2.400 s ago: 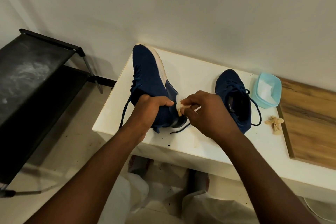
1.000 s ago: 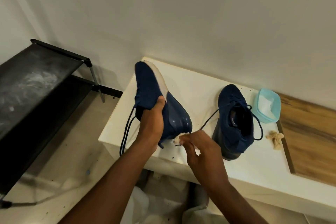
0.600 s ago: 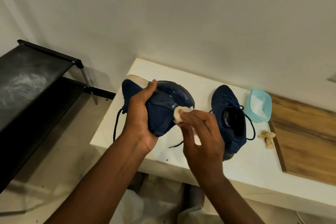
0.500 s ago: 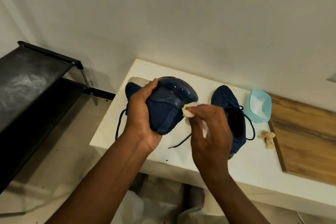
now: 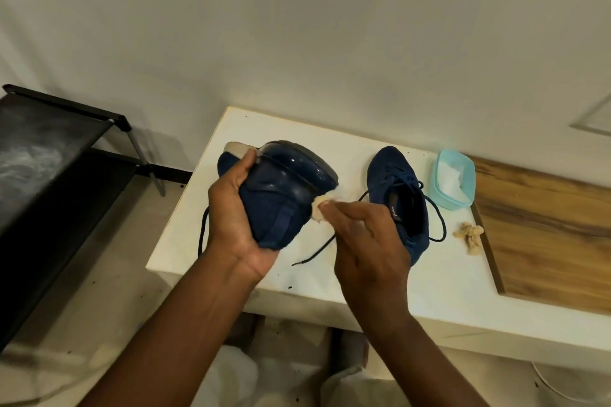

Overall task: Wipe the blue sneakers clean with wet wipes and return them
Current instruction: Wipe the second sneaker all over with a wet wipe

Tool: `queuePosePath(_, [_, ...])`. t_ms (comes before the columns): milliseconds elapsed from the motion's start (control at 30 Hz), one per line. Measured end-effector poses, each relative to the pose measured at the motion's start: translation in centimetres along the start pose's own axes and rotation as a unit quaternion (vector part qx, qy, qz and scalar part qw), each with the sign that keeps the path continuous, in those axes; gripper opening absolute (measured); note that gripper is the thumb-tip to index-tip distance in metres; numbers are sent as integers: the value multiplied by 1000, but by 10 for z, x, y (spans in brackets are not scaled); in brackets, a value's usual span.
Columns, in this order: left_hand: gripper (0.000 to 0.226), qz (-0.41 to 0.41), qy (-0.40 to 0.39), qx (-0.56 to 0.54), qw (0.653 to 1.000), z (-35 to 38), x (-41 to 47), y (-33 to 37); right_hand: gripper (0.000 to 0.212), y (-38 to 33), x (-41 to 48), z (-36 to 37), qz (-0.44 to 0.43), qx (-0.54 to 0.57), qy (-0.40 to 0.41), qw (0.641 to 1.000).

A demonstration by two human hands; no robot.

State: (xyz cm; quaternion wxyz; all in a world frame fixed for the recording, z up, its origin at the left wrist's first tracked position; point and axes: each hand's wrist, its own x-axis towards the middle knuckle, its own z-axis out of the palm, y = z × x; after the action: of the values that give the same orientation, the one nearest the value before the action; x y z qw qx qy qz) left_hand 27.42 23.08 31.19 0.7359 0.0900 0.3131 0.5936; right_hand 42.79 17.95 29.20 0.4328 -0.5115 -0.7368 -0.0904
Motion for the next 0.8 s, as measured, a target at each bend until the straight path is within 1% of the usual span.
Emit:
queuePosePath(33, [29,10,3,4,1000,0,0,0,21,2,1,-1,31,28,10,999])
queuePosePath(100, [31,11,2,3,1000,-2,-2,-1,19,-2,9,0,138,101,31,985])
queuePosePath(133, [31,4,0,1,1000,-2,-3,-2,22,-4,13,1,203,147,31,968])
queuePosePath(200, [34,-7,-4,3,1000,-3,-6,-5,25,-12,21,2,321,252,25,913])
queuePosePath(233, [36,-7,-5,1,1000,-2,-7,-6,23,-16,24,0,357,291,30,887])
queuePosePath(267, [38,-3,-3,-4,1000,-1,-7,-7,20,-21,26,-2,376,311,37,872])
queuePosePath(300, [38,6,0,-10,1000,-1,-7,-8,17,-27,28,-5,383,323,46,864])
queuePosePath(333, [37,14,9,-16,1000,-1,-7,-8,16,-34,29,-6,377,324,54,866])
queuePosePath(367, [37,17,19,-19,999,-1,-6,-7,16,-39,29,-8,350,301,63,885])
queuePosePath(433, [43,9,32,-18,999,1,-6,-7,17,-45,30,-11,236,213,71,945])
queuePosePath(467, [45,2,32,-18,999,1,-7,-8,15,-44,29,-11,171,172,74,967])
queuePosePath(533, [44,-15,22,-17,1000,4,-10,-10,13,-45,31,-10,67,111,66,989])
queuePosePath(600, [43,-27,-1,-16,999,8,-12,-15,25,-48,37,-9,4,38,46,998])
queuePosePath(633, [43,-32,-7,-18,999,10,-13,-18,28,-49,41,-9,-15,9,30,999])
queuePosePath(700, [42,-35,-5,-14,999,11,-11,-24,25,-45,42,-11,-24,-17,13,999])
queuePosePath(800, [44,-47,16,-8,999,14,-10,-25,18,-23,27,-16,30,34,22,999])
